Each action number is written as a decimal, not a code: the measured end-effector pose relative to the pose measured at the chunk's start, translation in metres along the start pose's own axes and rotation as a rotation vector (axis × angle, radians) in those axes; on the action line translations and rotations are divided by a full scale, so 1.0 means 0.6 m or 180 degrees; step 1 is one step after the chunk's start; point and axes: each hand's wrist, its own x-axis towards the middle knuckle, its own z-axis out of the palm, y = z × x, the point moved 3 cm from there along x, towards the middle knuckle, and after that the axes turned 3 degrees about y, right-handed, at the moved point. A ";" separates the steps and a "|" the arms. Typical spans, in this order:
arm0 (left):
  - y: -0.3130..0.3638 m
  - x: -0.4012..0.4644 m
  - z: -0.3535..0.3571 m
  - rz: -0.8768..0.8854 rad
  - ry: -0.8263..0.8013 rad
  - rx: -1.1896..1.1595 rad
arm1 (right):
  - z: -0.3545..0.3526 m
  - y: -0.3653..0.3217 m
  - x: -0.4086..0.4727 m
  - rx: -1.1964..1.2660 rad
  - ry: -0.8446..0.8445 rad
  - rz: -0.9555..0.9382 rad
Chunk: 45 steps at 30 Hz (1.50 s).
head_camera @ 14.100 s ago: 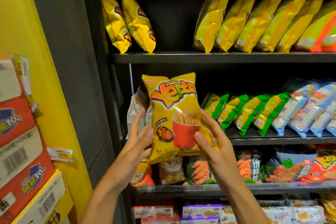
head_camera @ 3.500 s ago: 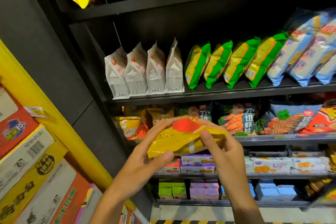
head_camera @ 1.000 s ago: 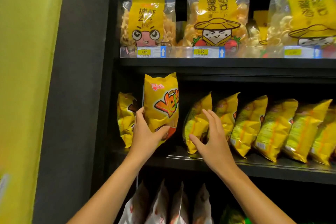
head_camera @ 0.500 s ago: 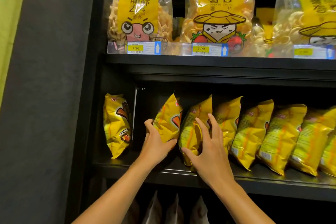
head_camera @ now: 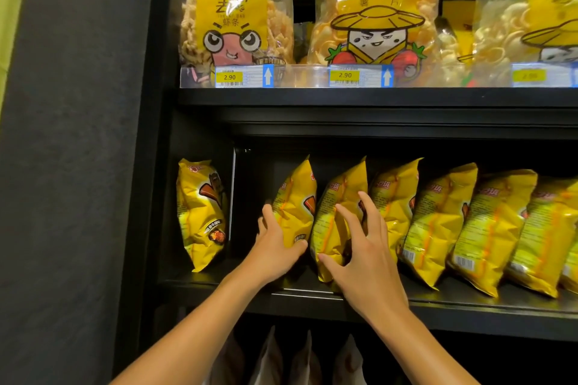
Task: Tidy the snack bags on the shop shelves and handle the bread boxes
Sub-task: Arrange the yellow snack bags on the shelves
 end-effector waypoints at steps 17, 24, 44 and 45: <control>-0.028 -0.171 -0.240 0.1808 0.2091 0.1572 | -0.003 -0.107 -0.003 0.0878 0.0335 -0.1107; -0.083 -0.177 -0.244 0.1544 0.2167 0.1469 | 0.145 -0.266 0.052 0.1261 -0.0734 -0.0444; -0.099 -0.172 -0.244 0.1534 0.2205 0.1496 | 0.094 -0.257 0.040 0.1224 -0.0346 0.0438; -0.098 -0.174 -0.245 0.1488 0.2191 0.1506 | 0.067 -0.246 0.029 0.1282 -0.0264 0.0432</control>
